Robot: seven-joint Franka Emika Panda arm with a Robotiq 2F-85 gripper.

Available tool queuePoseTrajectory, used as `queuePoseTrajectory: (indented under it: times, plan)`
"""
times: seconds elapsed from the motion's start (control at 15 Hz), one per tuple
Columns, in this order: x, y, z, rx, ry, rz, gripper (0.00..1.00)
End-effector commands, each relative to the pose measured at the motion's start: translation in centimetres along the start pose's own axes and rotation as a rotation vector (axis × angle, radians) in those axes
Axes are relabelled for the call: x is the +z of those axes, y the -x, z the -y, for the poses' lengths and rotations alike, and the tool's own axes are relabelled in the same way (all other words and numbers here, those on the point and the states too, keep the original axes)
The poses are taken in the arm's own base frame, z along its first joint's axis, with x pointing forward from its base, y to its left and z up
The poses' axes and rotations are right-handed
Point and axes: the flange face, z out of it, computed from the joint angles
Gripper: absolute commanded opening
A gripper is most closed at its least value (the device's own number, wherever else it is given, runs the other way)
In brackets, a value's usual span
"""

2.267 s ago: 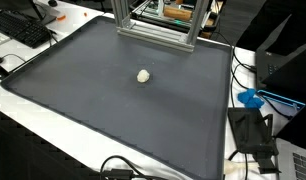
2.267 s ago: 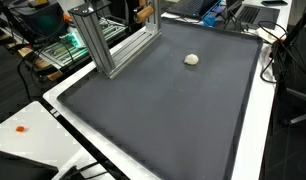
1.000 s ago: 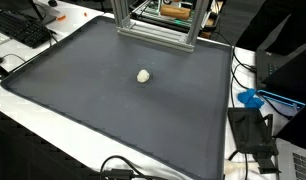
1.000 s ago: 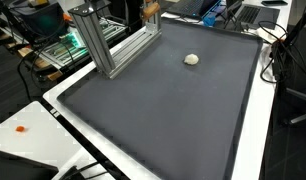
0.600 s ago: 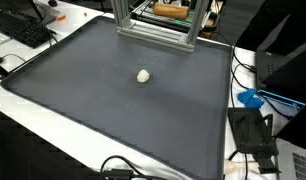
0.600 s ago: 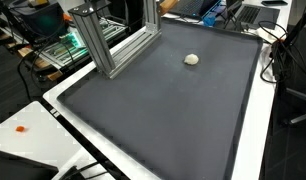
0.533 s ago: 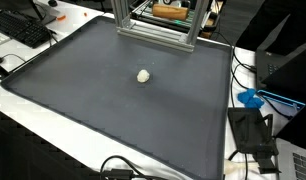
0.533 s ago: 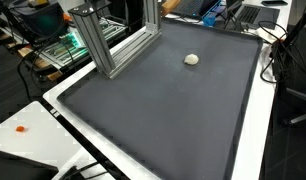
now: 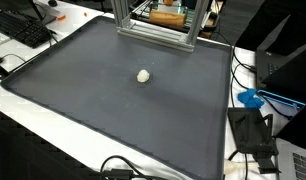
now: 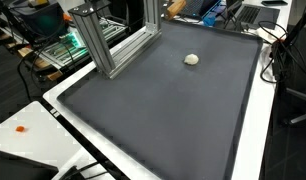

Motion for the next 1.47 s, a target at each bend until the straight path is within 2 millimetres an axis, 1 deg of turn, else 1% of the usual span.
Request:
queuePoseTrajectory:
  times: [0.0, 0.13, 0.27, 0.4, 0.53, 0.87, 1.07, 1.4]
  plan:
    - [-0.1, -0.1, 0.1, 0.013, 0.005, -0.004, 0.34]
    - [0.7, -0.9, 0.9, 0.034, 0.005, -0.012, 0.34]
    - [1.9, -1.9, 1.8, 0.058, 0.007, -0.012, 0.34]
    - [3.3, -3.3, 2.4, 0.085, 0.016, -0.019, 0.34]
    - [4.8, -4.6, 2.6, 0.124, 0.059, -0.028, 0.34]
    - [8.5, -8.2, 1.5, 0.21, 0.173, -0.005, 0.34]
    - [10.7, -10.1, 1.1, 0.257, 0.187, 0.026, 0.34]
    - [14.1, -12.2, 0.3, 0.339, 0.192, 0.058, 0.34]
